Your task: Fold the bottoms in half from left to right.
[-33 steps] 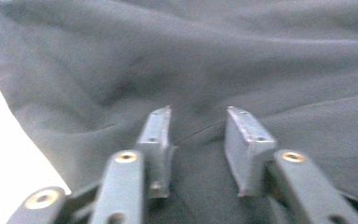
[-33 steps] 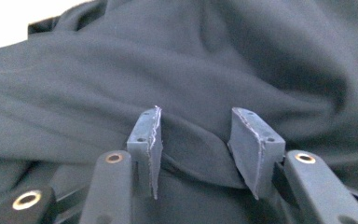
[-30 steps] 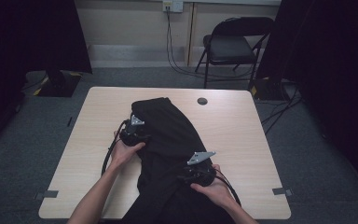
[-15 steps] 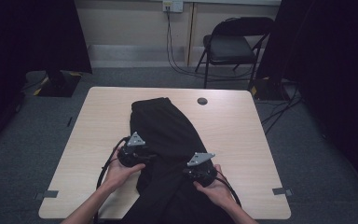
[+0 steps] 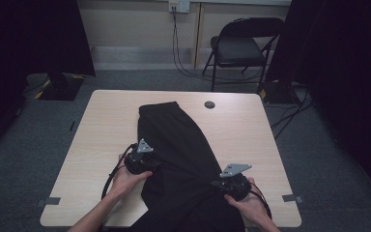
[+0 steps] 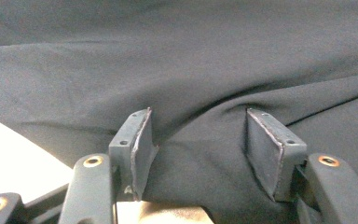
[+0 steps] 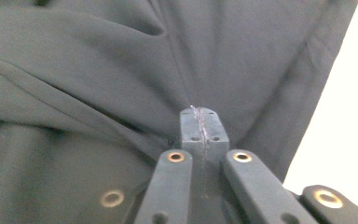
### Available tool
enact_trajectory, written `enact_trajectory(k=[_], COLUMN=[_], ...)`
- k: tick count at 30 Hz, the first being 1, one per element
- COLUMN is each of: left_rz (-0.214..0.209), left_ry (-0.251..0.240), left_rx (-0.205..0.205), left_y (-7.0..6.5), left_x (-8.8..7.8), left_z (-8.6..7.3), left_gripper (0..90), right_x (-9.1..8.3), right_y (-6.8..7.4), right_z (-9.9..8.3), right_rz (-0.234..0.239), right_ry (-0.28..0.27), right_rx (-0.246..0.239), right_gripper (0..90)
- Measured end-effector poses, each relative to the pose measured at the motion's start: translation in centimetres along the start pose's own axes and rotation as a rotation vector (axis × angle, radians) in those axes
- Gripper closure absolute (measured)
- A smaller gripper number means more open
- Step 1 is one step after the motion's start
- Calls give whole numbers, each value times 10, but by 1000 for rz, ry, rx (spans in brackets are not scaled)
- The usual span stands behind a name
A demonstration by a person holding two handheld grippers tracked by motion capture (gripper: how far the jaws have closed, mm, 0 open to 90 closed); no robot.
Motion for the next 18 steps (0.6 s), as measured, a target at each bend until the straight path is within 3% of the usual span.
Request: enact_trajectory(k=[2,3,5,6,10,12,13,14,16,17,18], left_rz=[-5,-7,-9,-9,-16,-18,-18,-19,-17,-17,-18], left_ry=[-5,-7,-9,-8,-16,-18,-18,-15,-14,-14,-14], left_rx=[8,12,13,14,13,14,14,17,19,19,24], left_y=[1,1,2,2,2,2,2,2,3,3,3], left_x=[0,0,0,0,0,0,0,0,-1,-1,-2], left_z=[0,-1,-1,-1,-2,-2,-2,-3,-4,-4,-5], left_gripper=[424,424,423,422,418,417,417,416,415,415,414], right_x=[-3,-4,-4,-1,17,28,28,39,48,48,57], right_y=[0,-3,-6,-16,-37,-48,-48,-58,-67,-67,-74], right_z=[7,14,19,35,69,87,87,100,106,106,107], right_rz=[1,7,7,-6,-53,-94,-94,-125,-179,-179,-196], right_ry=[-47,-84,-101,-123,-142,-140,-140,-131,-117,-117,-78], right_rx=[7,15,21,47,65,71,71,85,88,88,96], right_gripper=[671,646,657,652,611,604,604,579,567,567,615])
Point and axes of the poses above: each handheld gripper's, and its own axes: x roughly forward along the jaws, z roughly out of its top, y roughly to its left, the point moved 5 cm from there along x, roughly forward along the jaws, and after that the axes turned 15 degrees about y, right-handed, at the moved point
